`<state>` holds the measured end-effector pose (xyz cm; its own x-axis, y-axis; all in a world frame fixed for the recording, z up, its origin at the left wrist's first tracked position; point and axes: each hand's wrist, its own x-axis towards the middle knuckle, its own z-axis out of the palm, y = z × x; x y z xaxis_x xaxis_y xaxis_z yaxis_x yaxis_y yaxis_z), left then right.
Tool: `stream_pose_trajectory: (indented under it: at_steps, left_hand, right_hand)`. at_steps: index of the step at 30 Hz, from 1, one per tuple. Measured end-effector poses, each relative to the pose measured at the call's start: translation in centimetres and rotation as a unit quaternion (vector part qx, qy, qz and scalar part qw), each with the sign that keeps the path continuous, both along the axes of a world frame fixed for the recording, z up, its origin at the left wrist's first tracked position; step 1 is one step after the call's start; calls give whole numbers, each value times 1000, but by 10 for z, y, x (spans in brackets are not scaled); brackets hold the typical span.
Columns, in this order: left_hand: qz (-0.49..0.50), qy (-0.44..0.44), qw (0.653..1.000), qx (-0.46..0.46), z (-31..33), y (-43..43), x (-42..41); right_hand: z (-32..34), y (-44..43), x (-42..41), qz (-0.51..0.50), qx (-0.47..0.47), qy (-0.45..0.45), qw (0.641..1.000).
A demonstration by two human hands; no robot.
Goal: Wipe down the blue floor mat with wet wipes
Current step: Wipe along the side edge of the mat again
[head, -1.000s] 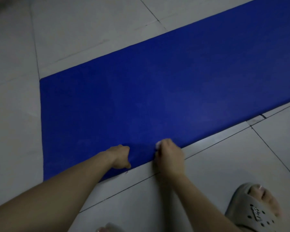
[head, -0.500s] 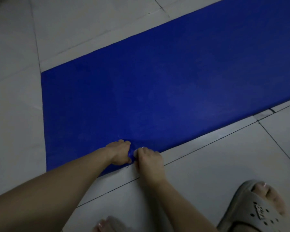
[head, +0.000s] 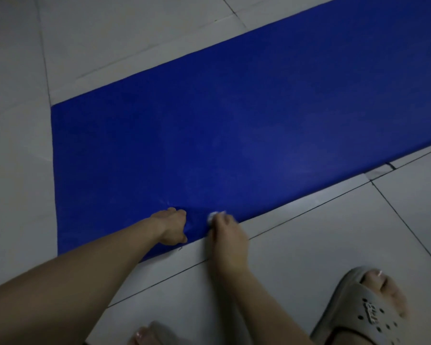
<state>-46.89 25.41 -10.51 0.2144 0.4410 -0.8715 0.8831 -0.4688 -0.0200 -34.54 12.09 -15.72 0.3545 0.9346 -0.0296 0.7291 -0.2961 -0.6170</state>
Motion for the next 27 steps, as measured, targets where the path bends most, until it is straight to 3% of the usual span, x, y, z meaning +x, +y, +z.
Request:
stream_pose_trajectory:
  at_steps: [3,5,8,11,14,16,20,22,24,27]
  left_hand:
    - [-6,-7,1000,9,-1,-2,-1]
    - [-4,-5,1000,11,-1,-5,-2]
    - [-4,-5,1000,9,-2,-4,-3]
    - [-6,-8,1000,3,-1,-3,0]
    - [-11,-1,1000,4,-2,-3,1]
    - [-12,5,1000,5,-4,-3,0]
    - [-12,3,1000,18,-6,-5,1]
    - [-9,2,1000,24,-6,-5,0]
    - [-7,1,1000,23,-5,-5,-1]
    - [-11,-3,1000,15,-5,-4,-2]
  right_hand:
    - [-3,4,-22,137,22,-7,990]
    - [6,6,-1,144,19,-9,989]
    - [14,4,66,39,10,-8,999]
    - [9,10,140,-124,-38,-74,989]
    - [4,15,148,-217,-53,-73,972]
    - [7,13,112,-183,-35,-62,981]
    - [4,9,1,34,-3,3,999]
    - [-2,12,-12,105,41,-26,993]
    - [-4,13,13,119,42,-37,991]
    - [3,10,84,24,5,-80,997]
